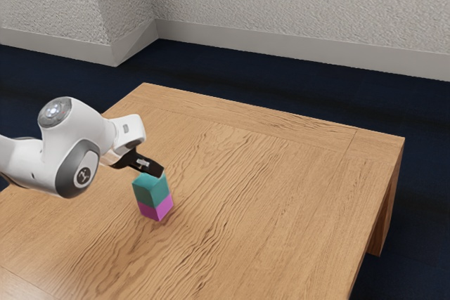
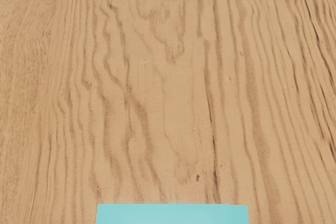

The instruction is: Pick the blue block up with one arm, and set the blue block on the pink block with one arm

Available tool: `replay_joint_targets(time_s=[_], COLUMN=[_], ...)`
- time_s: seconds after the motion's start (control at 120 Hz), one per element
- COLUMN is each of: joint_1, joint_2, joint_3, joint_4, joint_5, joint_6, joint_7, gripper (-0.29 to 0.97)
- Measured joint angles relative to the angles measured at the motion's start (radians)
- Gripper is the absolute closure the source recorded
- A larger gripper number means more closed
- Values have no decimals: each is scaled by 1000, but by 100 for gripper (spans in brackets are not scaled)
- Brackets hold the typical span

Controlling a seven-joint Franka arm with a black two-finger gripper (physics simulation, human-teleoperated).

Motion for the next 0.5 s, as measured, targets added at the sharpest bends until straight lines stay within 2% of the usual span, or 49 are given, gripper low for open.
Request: replay_joint_targets(time_s=[0.058,0.092,0.2,0.333,0.408,0.5], joint_1=[5,7,28,122,141,141], joint_2=[-12,-16,-20,6,36,53], joint_3=[1,2,21,47,54,57], joint_4=[53,146,465,799,884,908], joint_5=[3,2,-2,-33,-39,-44], joint_6=[-28,-95,-417,-849,-1037,-1190], joint_7=[5,8,9,9,10,11], gripper=[9,8,6,4,4,3])
